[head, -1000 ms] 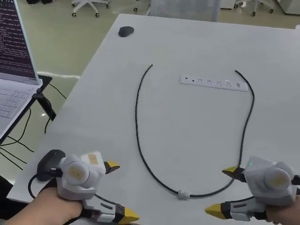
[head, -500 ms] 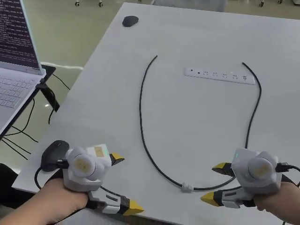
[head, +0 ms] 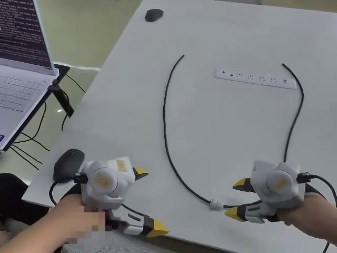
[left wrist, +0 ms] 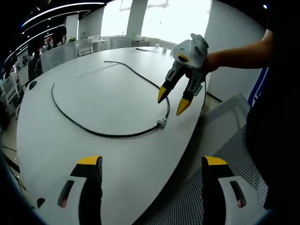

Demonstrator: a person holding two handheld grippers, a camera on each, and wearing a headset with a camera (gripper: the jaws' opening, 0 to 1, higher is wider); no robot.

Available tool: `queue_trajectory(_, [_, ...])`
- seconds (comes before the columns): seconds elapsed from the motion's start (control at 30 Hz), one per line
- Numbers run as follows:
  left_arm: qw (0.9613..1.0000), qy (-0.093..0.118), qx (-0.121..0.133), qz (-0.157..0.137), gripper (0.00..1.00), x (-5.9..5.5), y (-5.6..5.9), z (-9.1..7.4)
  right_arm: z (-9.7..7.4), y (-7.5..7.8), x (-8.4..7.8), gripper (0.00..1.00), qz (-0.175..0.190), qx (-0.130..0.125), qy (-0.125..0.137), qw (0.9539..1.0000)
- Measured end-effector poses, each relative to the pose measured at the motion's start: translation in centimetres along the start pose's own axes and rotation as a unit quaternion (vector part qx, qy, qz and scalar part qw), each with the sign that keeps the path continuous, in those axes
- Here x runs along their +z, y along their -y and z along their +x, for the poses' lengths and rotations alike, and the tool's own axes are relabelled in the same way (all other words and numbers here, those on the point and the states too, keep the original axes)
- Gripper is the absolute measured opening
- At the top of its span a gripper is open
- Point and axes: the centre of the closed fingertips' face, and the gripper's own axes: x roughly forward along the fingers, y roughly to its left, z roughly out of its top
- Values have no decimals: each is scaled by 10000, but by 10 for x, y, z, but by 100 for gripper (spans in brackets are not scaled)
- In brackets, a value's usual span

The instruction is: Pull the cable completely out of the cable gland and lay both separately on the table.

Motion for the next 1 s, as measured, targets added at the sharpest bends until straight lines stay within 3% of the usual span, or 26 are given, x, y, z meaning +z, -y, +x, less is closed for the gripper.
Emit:
queue_trajectory(0.4, [10000, -66, -11, -51, 87, -5, 3, -1, 21, -3, -2, 27, 87, 233, -47, 9997])
queue_trajectory(0.67, [9999, -80, 5, -63, 86, -4, -4, -3, 30, -3, -3, 23, 42, 343, -147, 9993])
queue_trajectory(1.0, [9999, -86, -46, -84, 84, -4, -2, -3, 34, -6, -5, 11, -224, 503, -339, 9979])
